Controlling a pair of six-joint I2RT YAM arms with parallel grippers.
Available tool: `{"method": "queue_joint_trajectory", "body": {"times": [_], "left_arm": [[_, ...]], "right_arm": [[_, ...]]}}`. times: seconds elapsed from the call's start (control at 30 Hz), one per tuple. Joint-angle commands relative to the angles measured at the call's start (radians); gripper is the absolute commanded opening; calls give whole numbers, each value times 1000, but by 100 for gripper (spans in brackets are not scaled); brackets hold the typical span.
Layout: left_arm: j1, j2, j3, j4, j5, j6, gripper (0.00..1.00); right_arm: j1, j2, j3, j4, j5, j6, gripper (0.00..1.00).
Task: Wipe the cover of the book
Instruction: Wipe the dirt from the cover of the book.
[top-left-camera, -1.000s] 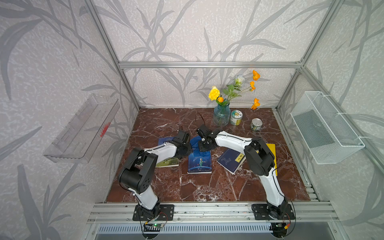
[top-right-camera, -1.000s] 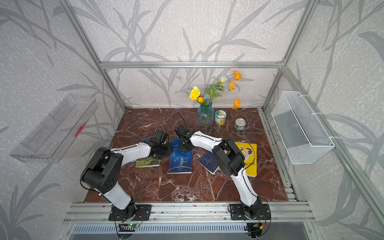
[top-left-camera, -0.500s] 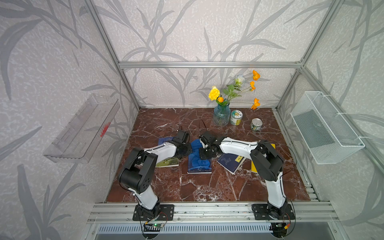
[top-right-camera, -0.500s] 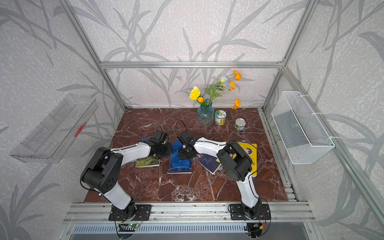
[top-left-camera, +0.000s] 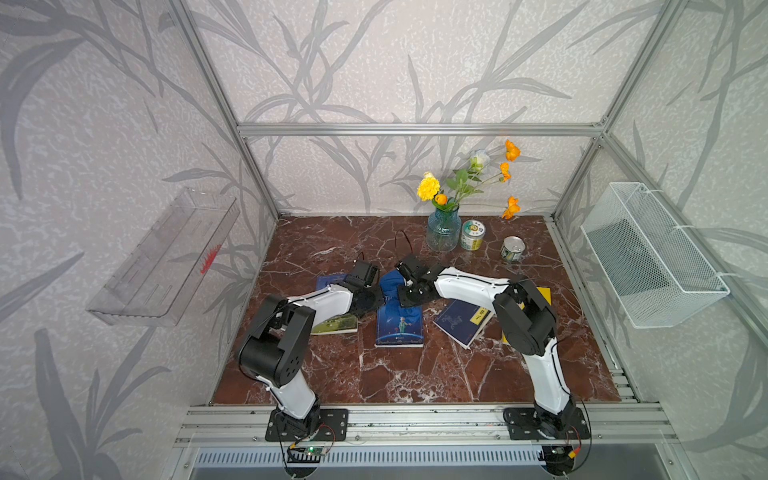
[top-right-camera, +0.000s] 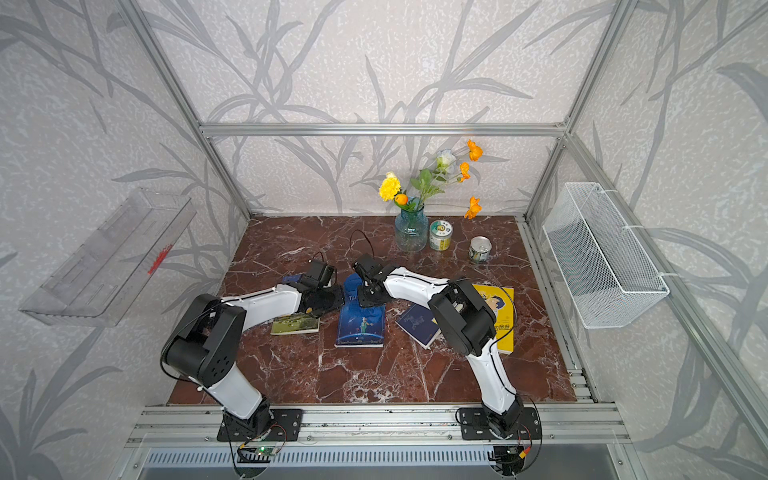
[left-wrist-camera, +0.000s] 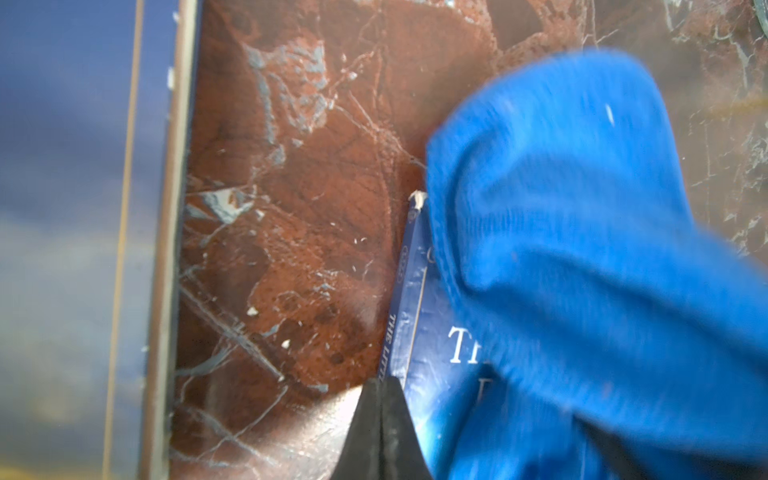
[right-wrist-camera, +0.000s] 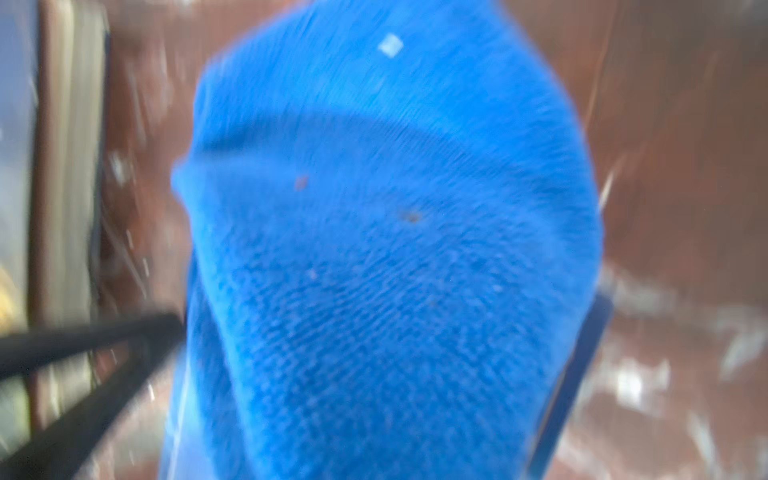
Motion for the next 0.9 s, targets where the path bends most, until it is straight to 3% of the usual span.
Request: {"method": "queue_joint_trajectory", "body": {"times": [0.0, 0.17, 0.47, 0.63, 0.87], "left_arm": [[3, 15, -16, -15, 23, -9, 0], [5, 12, -19, -14, 14, -10, 0], [7, 19, -20, -10, 25, -10, 0], [7, 14, -24, -11, 19, -11, 0], [7, 13, -25, -8, 28, -14, 0]], "right_arm": [[65, -9, -156, -153, 36, 33, 0], [62, -42, -229, -109, 30, 53, 0], [-83, 123, 17, -190, 63, -25, 0], [-60, 155, 73, -236, 67, -35, 0], [68, 29, -113, -227, 122, 8, 0]]}}
